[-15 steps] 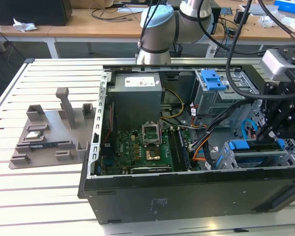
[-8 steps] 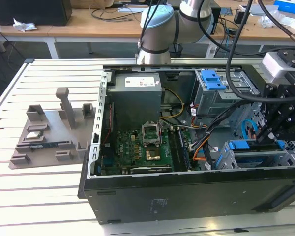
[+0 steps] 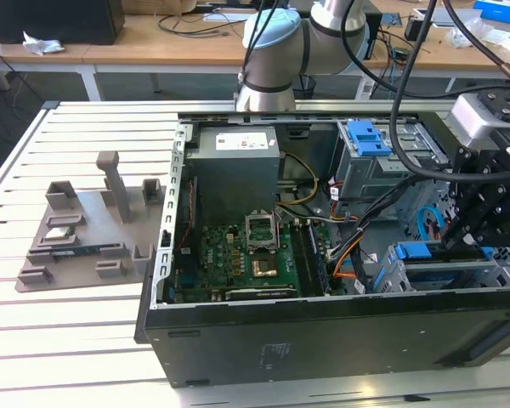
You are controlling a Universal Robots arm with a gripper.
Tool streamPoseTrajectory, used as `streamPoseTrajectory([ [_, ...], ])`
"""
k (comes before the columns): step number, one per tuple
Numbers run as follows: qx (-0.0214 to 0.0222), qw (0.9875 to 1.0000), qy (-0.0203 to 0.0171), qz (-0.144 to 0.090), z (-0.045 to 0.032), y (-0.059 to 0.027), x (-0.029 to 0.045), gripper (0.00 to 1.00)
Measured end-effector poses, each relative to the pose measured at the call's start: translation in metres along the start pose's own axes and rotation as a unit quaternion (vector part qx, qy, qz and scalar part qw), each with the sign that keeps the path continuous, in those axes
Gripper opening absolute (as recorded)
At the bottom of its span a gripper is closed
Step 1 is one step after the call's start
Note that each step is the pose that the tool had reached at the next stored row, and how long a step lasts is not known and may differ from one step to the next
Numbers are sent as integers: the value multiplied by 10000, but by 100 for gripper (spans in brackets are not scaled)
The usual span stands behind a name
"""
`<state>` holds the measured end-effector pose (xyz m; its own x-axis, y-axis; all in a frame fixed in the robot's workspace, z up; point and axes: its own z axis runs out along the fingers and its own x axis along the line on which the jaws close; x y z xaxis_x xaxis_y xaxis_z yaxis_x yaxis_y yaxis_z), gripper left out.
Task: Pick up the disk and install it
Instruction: 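Insert the second disk wire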
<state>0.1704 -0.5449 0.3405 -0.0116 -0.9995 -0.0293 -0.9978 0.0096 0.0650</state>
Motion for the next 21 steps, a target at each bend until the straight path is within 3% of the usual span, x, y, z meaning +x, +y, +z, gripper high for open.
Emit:
streamPoseTrajectory([
  [1,0,10000,-7,0,-27,2,-1,24],
  [3,0,10000,0,0,-162,10,-6,24],
  [7,0,10000,-1,0,-296,19,-31,22],
  [9,0,10000,-2,0,-312,21,-33,11],
  [14,0,10000,-2,0,-426,28,-37,11],
  [21,0,10000,-1,0,-432,28,-38,11],
])
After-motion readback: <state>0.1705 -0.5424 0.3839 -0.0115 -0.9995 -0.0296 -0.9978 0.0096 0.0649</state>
